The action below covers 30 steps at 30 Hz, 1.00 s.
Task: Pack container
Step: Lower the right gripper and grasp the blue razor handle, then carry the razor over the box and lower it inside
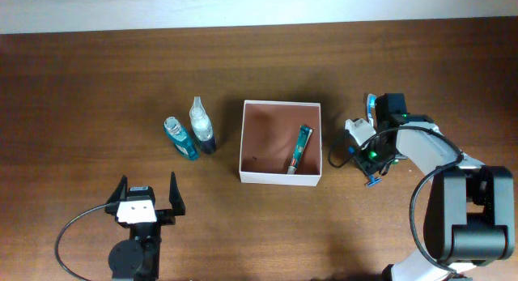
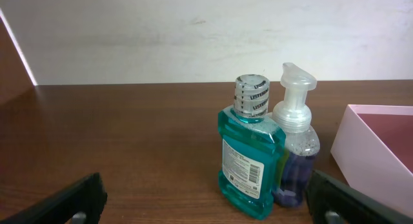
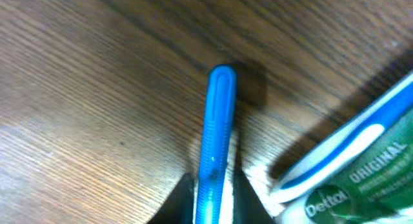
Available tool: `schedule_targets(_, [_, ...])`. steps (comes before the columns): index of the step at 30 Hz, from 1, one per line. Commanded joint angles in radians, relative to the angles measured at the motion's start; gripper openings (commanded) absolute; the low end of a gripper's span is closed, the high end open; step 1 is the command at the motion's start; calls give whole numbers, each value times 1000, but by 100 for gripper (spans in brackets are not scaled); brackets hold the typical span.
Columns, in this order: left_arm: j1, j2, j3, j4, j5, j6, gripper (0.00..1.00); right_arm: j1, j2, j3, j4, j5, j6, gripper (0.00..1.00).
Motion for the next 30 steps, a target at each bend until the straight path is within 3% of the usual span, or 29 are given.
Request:
schedule_targets(1, [0, -8, -8, 0, 10, 19, 100, -9, 10, -19, -9, 108, 111, 13])
schedule_targets(8, [0, -8, -8, 0, 10, 19, 99, -7, 10, -16, -1, 80, 153, 12])
schedule_targets(11, [0, -8, -8, 0, 11, 19, 99, -7, 10, -2, 29, 79, 344, 5])
schedule_targets(15, [0, -8, -8, 0, 10, 19, 99, -7, 9, 50, -7, 79, 540, 4])
schedule_targets(23, [0, -8, -8, 0, 10, 19, 100, -7, 9, 190, -156, -40, 544, 4])
schedule_targets(30, [0, -8, -8, 0, 10, 19, 100, 6, 3, 440, -375, -183, 605, 4])
